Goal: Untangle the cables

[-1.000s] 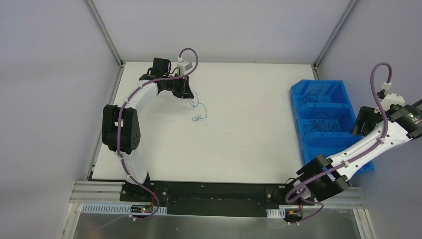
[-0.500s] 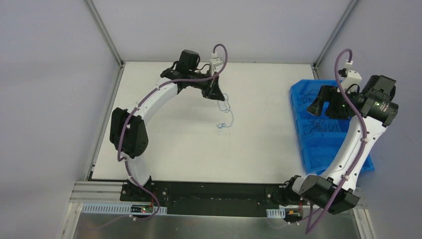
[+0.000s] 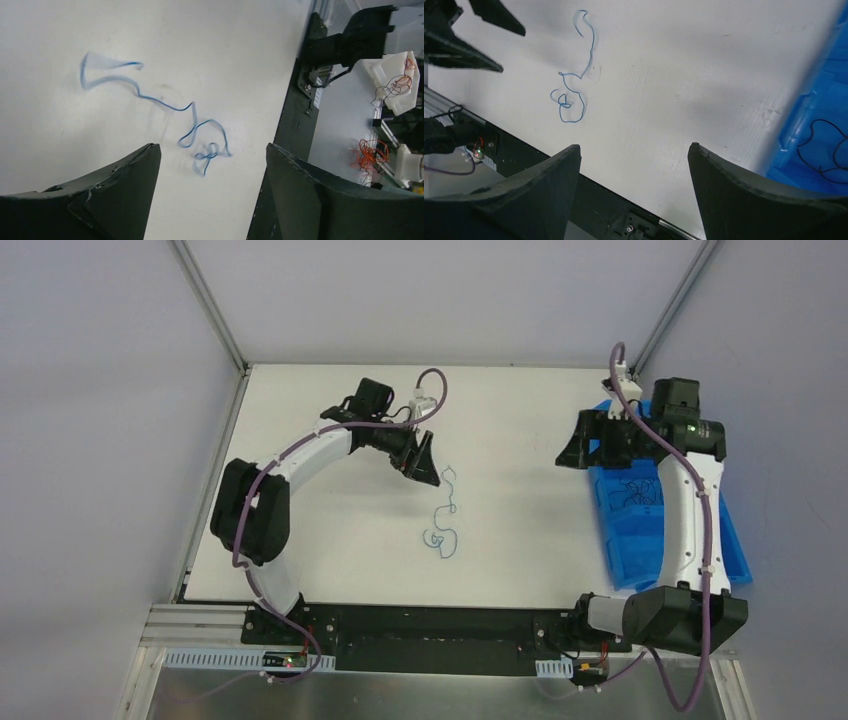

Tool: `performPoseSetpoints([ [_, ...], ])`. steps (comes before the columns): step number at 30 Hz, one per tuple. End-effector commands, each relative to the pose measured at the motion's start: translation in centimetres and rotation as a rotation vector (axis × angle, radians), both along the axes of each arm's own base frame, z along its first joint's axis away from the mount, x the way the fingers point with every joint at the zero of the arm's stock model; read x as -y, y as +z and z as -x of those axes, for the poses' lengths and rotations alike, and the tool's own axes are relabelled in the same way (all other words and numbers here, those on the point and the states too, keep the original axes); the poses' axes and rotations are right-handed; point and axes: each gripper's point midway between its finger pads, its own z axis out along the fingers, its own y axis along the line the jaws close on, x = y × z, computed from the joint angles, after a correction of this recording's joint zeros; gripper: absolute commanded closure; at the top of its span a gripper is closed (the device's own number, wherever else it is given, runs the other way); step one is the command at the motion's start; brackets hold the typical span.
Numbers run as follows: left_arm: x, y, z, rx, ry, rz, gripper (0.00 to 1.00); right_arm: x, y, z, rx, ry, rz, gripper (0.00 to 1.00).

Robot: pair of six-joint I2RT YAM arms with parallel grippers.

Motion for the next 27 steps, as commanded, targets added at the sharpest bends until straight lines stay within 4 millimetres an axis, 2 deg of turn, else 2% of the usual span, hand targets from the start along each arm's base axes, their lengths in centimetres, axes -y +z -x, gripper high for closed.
performPoseSetpoints([
  [1, -5.1, -1.3, -3.1, -0.114, 0.198, -0.034, 0.2, -3.1, -1.3, -0.1, 0.023, 0.135, 0.049, 0.18],
  [2, -6.4, -0.9, -4.0, -0.133, 0.244, -0.02, 0.2, -3.8, -1.9, -0.2, 0.024, 0.171, 0.063, 0.18],
  [3, -7.7, -0.6, -4.8, -0.145, 0.285, -0.009, 0.2, -5.5, -2.5, 0.1, 0.024, 0.242, 0.075, 0.18],
  [7, -13.0, 0.0, -7.4, -0.18, 0.45, 0.014, 0.21, -10.1, -5.3, 0.3, 0.036, 0.448, 0.12, 0.18],
  [9, -15.5, -0.2, -8.0, -0.209, 0.525, 0.014, 0.21, -12.7, -6.8, 0.1, 0.056, 0.557, 0.157, 0.18],
  [12, -17.9, -0.5, -8.0, -0.236, 0.598, 0.003, 0.22, -16.2, -9.1, -0.3, 0.068, 0.689, 0.193, 0.18],
  [16, -19.0, -0.7, -7.3, -0.212, 0.633, -0.029, 0.22, -20.1, -12.9, -1.0, 0.036, 0.797, 0.244, 0.18],
  [21, -19.2, -0.5, -5.6, -0.185, 0.647, -0.049, 0.22, -22.9, -16.9, -1.3, -0.036, 0.854, 0.308, 0.21],
  [25, -19.6, -0.9, -4.4, -0.165, 0.663, -0.078, 0.22, -23.5, -19.6, -0.2, -0.103, 0.896, 0.331, 0.38],
  [27, -19.8, -1.0, -4.0, -0.163, 0.673, -0.086, 0.22, -23.5, -20.4, 0.5, -0.13, 0.916, 0.339, 0.54],
])
